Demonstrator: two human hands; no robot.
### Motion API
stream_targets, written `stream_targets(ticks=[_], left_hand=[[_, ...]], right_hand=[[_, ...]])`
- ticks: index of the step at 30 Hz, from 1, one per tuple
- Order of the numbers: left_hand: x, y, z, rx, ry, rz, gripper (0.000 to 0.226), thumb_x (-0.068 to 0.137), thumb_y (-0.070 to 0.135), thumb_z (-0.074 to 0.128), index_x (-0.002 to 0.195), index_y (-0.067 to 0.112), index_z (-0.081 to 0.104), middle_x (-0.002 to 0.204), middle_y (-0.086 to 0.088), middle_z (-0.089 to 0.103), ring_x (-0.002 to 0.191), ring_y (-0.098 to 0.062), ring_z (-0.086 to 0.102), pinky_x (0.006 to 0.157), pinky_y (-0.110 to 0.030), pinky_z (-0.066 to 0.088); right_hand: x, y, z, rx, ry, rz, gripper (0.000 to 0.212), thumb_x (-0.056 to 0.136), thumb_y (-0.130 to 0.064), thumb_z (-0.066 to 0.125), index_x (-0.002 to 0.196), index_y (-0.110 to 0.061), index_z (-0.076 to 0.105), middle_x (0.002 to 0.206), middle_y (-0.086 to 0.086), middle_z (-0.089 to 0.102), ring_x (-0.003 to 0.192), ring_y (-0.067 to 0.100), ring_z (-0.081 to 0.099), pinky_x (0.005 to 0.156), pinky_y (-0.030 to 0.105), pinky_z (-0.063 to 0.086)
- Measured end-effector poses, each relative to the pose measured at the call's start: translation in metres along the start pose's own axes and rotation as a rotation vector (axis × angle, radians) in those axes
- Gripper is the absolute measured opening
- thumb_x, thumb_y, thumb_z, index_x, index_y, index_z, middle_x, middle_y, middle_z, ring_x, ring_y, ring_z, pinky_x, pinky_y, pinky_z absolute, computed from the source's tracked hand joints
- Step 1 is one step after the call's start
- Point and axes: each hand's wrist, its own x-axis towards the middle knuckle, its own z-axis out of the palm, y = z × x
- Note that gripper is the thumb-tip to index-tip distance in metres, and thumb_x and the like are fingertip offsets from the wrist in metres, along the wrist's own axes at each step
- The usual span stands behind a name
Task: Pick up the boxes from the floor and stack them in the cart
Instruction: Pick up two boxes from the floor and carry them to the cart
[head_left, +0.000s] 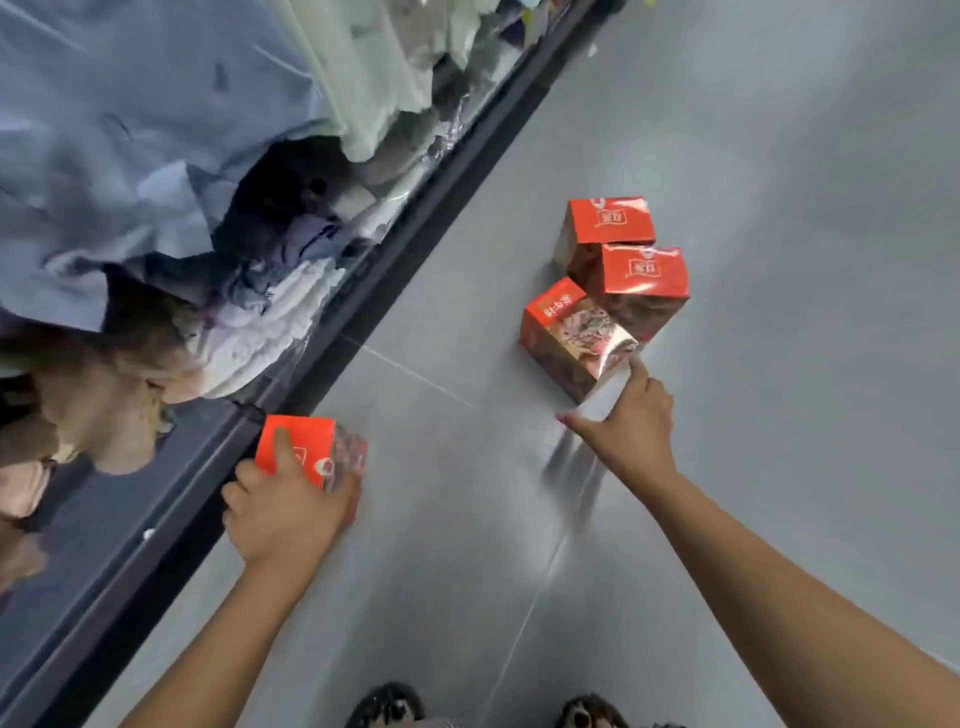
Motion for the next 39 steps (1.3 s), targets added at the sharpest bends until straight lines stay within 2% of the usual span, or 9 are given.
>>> stream_targets(ticks=[3,6,9,14,20,25,31,35,39], left_hand=[[0.017,-0.003,0.024,0.01,0.031,0.004,0.091,0.072,0.052,0.073,0.145,0.017,0.033,0.115,-0.032,0.042,0.103,-0.049,0.046,0.09,-0.054,0.038],[0.033,-0.01,0.026,-0.04,-0.013,0.054,0.092,0.075,0.046,0.072,0.15,0.029,0.021,0.122,-0.028,0.038,0.109,-0.048,0.045,0.094,-0.054,0.038],[0.031,-0.011,0.022,-0.109,-0.046,0.098,0.089,0.077,0.043,0.071,0.149,0.033,0.02,0.124,-0.026,0.036,0.11,-0.049,0.044,0.096,-0.055,0.041],[0.018,0.016,0.025,-0.119,-0.068,0.313,0.082,0.078,0.043,0.07,0.147,0.033,0.028,0.123,-0.019,0.039,0.109,-0.044,0.047,0.093,-0.05,0.045],[0.016,0.038,0.033,-0.045,-0.065,0.464,0.077,0.08,0.049,0.064,0.147,0.036,0.029,0.127,-0.015,0.039,0.116,-0.038,0.045,0.094,-0.048,0.042],[0.017,0.04,0.039,-0.006,-0.024,0.488,0.077,0.081,0.051,0.06,0.148,0.034,0.026,0.126,-0.016,0.038,0.112,-0.039,0.045,0.091,-0.049,0.042],[0.016,0.04,0.045,0.008,-0.003,0.487,0.084,0.077,0.059,0.062,0.148,0.038,0.023,0.127,-0.015,0.038,0.11,-0.038,0.046,0.089,-0.049,0.042],[0.019,0.041,0.049,0.018,0.01,0.48,0.084,0.077,0.058,0.063,0.147,0.04,0.021,0.128,-0.014,0.036,0.112,-0.037,0.045,0.089,-0.049,0.041],[0.021,0.046,0.049,0.074,-0.014,0.457,0.087,0.074,0.056,0.066,0.147,0.042,0.02,0.122,-0.012,0.036,0.105,-0.038,0.046,0.085,-0.049,0.043]], right_hand=[[0.049,0.021,0.029,0.056,0.102,-0.018,0.119,0.066,-0.048,0.084,0.151,-0.005,0.014,0.146,0.023,0.032,0.134,0.04,0.029,0.11,0.044,0.024],[0.079,0.025,0.039,0.088,0.058,-0.061,0.12,0.064,-0.039,0.087,0.152,-0.009,0.01,0.148,0.024,0.028,0.136,0.04,0.026,0.113,0.044,0.021],[0.086,0.023,0.038,0.198,0.083,-0.107,0.101,0.066,-0.029,0.083,0.148,-0.01,0.027,0.137,0.022,0.039,0.128,0.04,0.036,0.107,0.042,0.031],[0.061,0.005,0.035,0.313,0.281,-0.286,0.086,0.055,-0.042,0.07,0.135,-0.016,0.049,0.121,0.014,0.048,0.117,0.03,0.045,0.101,0.031,0.037],[0.027,-0.027,0.045,0.008,0.098,-0.502,0.097,0.057,-0.056,0.059,0.146,-0.024,0.038,0.112,0.007,0.051,0.106,0.029,0.047,0.086,0.037,0.046],[0.014,-0.011,0.067,-0.216,0.185,-0.637,0.095,0.064,-0.069,0.063,0.146,-0.026,0.037,0.121,0.009,0.052,0.106,0.031,0.05,0.086,0.041,0.043],[0.005,0.05,0.089,0.474,0.053,-0.583,0.101,0.062,-0.051,0.08,0.147,-0.039,0.026,0.136,0.011,0.04,0.13,0.019,0.038,0.111,0.024,0.03],[0.014,0.049,0.11,0.582,0.086,-0.608,0.097,0.063,-0.026,0.086,0.142,-0.034,0.03,0.138,0.017,0.04,0.131,0.017,0.04,0.109,0.018,0.031],[0.015,0.045,0.116,0.502,0.173,-0.598,0.089,0.064,-0.018,0.089,0.135,-0.026,0.037,0.128,0.02,0.044,0.12,0.008,0.041,0.103,0.01,0.033]])
